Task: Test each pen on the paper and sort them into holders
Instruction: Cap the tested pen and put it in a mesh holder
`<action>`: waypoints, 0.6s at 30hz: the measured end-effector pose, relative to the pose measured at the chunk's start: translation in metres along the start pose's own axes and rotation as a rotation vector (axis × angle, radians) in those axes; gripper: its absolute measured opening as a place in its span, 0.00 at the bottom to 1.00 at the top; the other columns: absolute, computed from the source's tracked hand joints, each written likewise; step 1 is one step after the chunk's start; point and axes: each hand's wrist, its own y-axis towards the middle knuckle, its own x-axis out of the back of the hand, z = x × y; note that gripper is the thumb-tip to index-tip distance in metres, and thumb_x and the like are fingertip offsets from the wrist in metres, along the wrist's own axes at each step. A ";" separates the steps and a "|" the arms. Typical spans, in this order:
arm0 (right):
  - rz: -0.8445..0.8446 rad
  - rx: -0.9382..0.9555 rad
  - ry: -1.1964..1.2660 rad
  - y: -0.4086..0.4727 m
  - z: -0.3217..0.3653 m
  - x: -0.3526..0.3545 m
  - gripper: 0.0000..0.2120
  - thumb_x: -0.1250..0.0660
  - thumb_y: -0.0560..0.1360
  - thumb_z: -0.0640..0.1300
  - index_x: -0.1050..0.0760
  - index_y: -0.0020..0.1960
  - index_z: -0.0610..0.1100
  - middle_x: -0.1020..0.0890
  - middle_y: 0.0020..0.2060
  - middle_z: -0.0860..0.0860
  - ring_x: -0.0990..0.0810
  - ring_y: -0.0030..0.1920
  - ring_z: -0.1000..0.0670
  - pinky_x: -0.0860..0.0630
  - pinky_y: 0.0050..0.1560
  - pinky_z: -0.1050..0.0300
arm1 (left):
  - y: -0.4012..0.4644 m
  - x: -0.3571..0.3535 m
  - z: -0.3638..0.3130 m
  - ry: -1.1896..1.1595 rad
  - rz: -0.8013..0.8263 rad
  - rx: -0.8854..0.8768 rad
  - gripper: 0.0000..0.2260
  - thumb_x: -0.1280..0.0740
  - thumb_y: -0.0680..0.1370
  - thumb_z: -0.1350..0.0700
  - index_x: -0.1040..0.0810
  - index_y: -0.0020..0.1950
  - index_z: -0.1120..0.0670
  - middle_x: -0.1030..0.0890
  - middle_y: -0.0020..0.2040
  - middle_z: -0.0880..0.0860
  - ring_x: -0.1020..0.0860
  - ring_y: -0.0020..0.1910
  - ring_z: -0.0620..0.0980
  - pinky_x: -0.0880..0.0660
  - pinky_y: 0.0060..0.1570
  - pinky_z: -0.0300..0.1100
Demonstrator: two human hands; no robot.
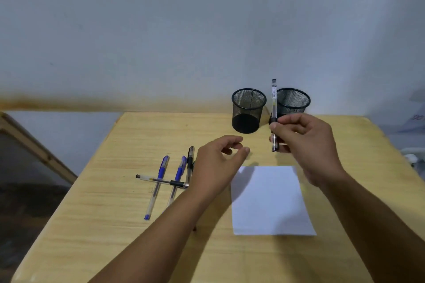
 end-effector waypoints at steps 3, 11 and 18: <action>0.013 0.064 -0.328 0.038 0.011 0.011 0.03 0.27 0.71 0.39 0.18 0.42 0.46 0.19 0.30 0.53 0.19 0.31 0.51 0.19 0.35 0.54 | 0.040 -0.014 0.008 0.042 -0.029 0.079 0.20 0.25 0.73 0.48 0.22 0.64 0.48 0.19 0.55 0.43 0.22 0.52 0.41 0.29 0.44 0.27; 0.125 0.296 -0.867 0.107 0.032 -0.006 0.05 0.26 0.70 0.43 0.17 0.46 0.46 0.16 0.41 0.50 0.19 0.45 0.51 0.30 0.44 0.62 | 0.115 -0.046 0.020 0.216 -0.033 0.149 0.45 0.22 0.66 0.42 0.37 0.76 0.56 0.27 0.70 0.55 0.29 0.69 0.55 0.28 0.64 0.50; 0.203 0.333 -1.010 0.123 0.017 -0.030 0.05 0.25 0.70 0.44 0.16 0.46 0.44 0.16 0.42 0.49 0.21 0.46 0.48 0.32 0.42 0.60 | 0.123 -0.057 0.025 0.099 -0.089 0.107 0.26 0.23 0.67 0.46 0.25 0.62 0.51 0.19 0.56 0.49 0.21 0.55 0.51 0.22 0.54 0.49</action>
